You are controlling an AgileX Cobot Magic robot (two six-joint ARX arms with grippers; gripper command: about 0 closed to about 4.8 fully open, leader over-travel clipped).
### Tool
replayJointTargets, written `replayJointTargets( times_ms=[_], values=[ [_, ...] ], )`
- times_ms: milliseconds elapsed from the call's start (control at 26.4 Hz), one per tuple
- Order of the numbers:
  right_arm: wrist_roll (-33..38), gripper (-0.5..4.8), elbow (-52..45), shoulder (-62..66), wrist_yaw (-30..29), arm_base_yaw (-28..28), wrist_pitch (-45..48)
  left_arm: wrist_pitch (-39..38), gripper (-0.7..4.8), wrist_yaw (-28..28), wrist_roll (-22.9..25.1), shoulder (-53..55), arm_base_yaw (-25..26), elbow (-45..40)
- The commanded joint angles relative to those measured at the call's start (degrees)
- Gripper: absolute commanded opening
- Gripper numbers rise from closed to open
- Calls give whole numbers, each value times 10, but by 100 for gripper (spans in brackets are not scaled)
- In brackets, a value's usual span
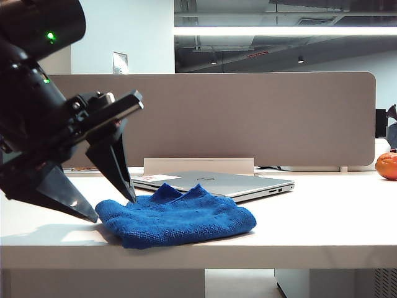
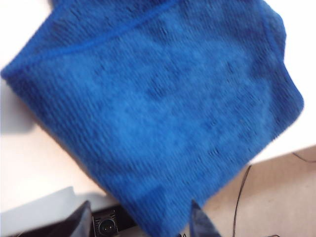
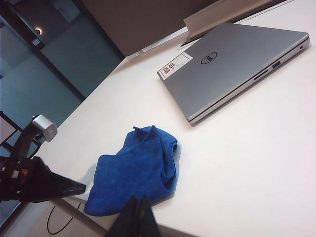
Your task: Pick up the blue rag and put it over the laptop.
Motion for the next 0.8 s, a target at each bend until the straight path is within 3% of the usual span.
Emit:
replayJointTargets(
  times_ms=[38, 795],
  values=[
    [-2, -5, -3, -1, 1, 1, 5, 29, 247, -6, -4, 14, 1, 3],
    [-2, -5, -3, -1, 1, 1, 5, 98, 240, -21, -3, 76, 1, 3]
  ],
)
